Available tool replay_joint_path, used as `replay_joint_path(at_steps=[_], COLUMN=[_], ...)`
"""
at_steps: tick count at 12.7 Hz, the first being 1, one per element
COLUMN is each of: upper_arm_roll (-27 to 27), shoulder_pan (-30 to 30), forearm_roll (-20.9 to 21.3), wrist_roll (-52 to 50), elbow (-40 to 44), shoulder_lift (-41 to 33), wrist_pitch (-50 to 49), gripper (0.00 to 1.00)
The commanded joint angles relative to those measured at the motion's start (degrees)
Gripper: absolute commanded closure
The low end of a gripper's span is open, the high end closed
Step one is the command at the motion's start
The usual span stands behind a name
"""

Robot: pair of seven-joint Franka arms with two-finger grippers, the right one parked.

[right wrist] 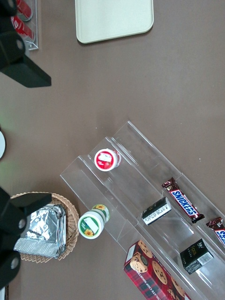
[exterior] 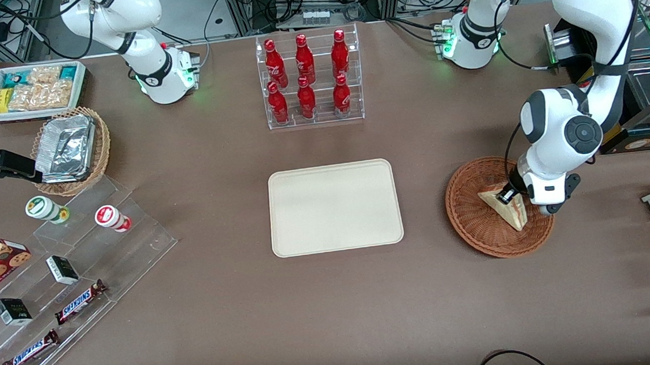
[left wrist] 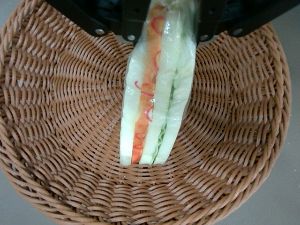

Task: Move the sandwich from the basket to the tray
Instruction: 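Close the left gripper on the sandwich and lift it from the basket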

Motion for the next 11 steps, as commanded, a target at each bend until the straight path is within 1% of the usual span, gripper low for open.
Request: replay_joint_path(at_steps=[1, 4, 6, 8, 11], upper_arm_roll=[-0.47, -0.56, -0.56, -0.56, -0.47], shoulder_pan=[-0.29, -1.95, -4.06, -5.65, -10.65], forearm_roll=[-0.34, -0.34, -0.17, -0.17, -0.17], wrist_roll=[1.39, 1.40, 2.01, 5.51, 5.62], elbow=[4.87, 13.93, 15.27, 16.06, 21.23], shoulder_lift=[-0.94, -0.33, 0.03, 0.64, 3.79], wrist_pitch=[-7.53, -20.98, -22.51, -22.42, -22.94], gripper=[1.00, 1.00, 1.00, 1.00, 1.00])
